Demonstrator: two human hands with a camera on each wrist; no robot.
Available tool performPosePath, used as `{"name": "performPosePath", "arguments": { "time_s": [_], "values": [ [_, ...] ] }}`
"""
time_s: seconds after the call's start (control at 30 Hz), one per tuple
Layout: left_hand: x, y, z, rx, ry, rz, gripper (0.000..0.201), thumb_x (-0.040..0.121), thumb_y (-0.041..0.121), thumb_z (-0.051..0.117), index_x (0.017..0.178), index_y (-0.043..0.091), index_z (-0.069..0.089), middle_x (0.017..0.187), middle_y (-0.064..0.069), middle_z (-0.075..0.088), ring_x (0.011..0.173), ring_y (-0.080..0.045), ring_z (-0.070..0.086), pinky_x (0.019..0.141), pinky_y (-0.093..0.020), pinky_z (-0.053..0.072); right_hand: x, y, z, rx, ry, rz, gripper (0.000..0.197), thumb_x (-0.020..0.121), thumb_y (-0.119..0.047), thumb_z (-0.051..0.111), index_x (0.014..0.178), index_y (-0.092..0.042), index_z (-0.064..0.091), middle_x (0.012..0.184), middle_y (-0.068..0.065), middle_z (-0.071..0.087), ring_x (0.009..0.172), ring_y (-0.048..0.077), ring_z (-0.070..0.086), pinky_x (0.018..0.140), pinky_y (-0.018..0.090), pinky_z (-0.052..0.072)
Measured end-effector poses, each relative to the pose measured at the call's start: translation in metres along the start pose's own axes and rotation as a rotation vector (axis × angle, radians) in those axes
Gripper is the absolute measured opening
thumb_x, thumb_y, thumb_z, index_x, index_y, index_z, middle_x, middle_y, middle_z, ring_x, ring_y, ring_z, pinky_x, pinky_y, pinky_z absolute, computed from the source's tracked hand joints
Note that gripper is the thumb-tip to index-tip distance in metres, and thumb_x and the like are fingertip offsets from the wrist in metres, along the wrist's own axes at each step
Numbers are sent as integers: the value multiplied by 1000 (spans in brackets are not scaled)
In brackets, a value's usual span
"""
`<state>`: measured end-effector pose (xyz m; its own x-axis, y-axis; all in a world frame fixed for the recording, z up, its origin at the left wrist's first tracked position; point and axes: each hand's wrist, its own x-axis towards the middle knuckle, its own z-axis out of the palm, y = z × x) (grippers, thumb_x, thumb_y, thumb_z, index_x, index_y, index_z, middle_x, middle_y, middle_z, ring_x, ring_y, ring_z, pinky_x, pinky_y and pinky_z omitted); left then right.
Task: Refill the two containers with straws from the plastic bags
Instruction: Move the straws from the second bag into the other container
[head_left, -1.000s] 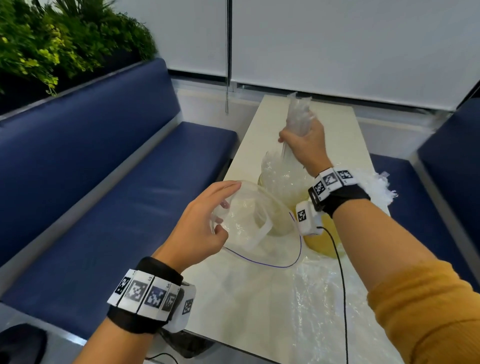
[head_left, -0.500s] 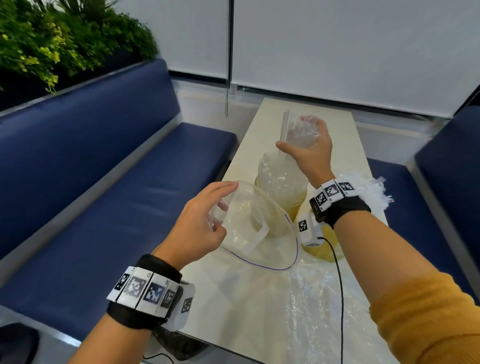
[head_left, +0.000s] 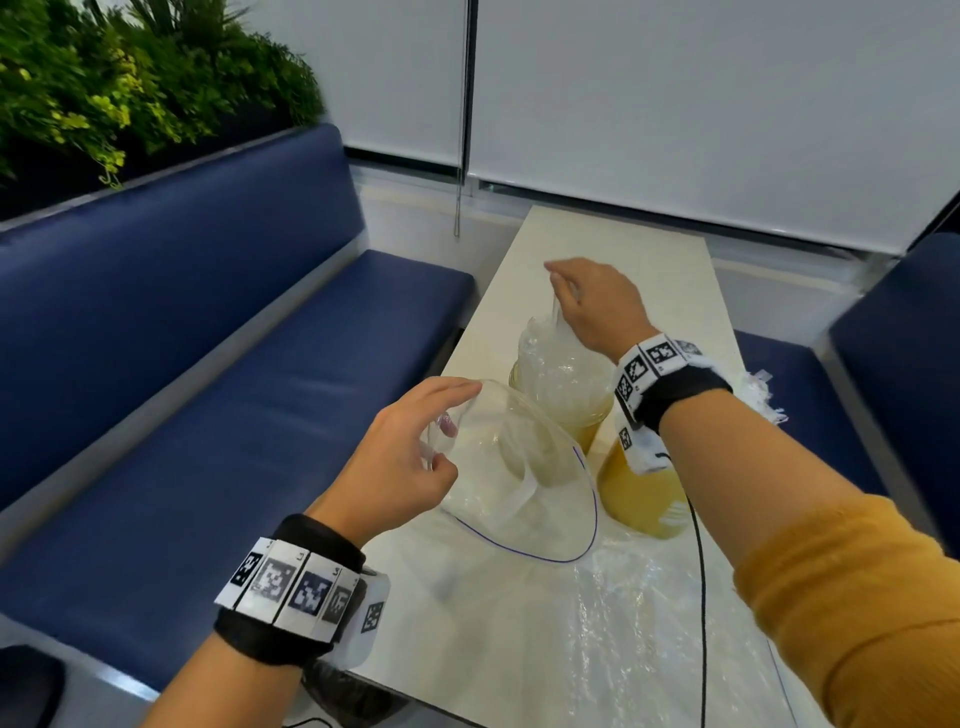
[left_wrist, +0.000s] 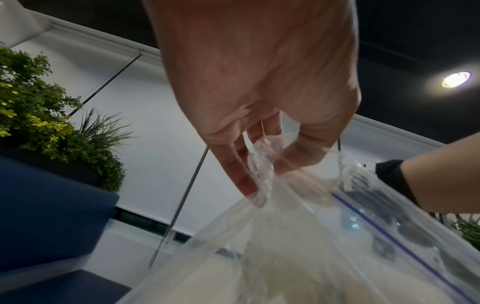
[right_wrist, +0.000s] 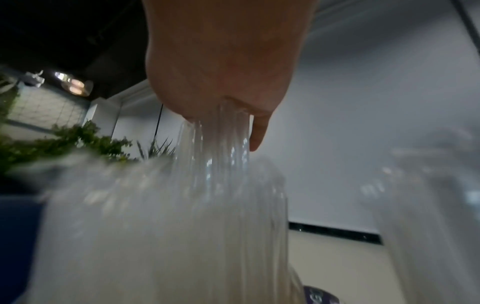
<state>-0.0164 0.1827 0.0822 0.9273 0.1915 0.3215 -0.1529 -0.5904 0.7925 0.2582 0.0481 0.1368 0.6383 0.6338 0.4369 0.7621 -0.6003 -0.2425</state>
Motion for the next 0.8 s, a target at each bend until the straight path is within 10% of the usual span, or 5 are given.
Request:
{"name": "performPosePath", "arguments": {
  "time_s": [0.23, 0.4, 0.6, 0.8],
  "values": [
    [1, 0, 0, 27, -5, 7, 72, 77, -7, 62, 139, 29, 56, 135, 21, 52, 96, -11, 59, 66, -14, 52, -26, 13, 16, -147, -378, 7, 53, 110, -33, 17, 154, -9, 35, 163, 11, 31, 152, 30, 23, 123, 46, 19],
    [3, 1, -1, 36, 2, -1, 71, 78, -7, 63, 138, 31, 56, 133, 25, 51, 96, -8, 59, 67, -15, 54, -8, 1, 2, -133, -159, 24, 52, 109, -28, 20, 156, -8, 29, 164, 13, 26, 152, 32, 23, 124, 46, 18],
    [7, 3, 2, 60, -8, 5, 69, 79, -7, 62, 138, 29, 57, 134, 22, 52, 96, -9, 59, 65, -11, 50, -30, -9, 42, -259, -436, 166, 57, 107, -46, 13, 161, -27, 10, 169, 1, 12, 155, 28, 11, 121, 63, 8],
    [3, 2, -2, 83, 3, -3, 71, 80, -8, 62, 137, 33, 56, 132, 27, 51, 97, -9, 59, 71, -19, 57, -13, -1, 30, -183, -255, 204, 62, 104, -55, 13, 157, -26, 31, 164, 7, 27, 154, 27, 18, 123, 54, 3]
  ]
}}
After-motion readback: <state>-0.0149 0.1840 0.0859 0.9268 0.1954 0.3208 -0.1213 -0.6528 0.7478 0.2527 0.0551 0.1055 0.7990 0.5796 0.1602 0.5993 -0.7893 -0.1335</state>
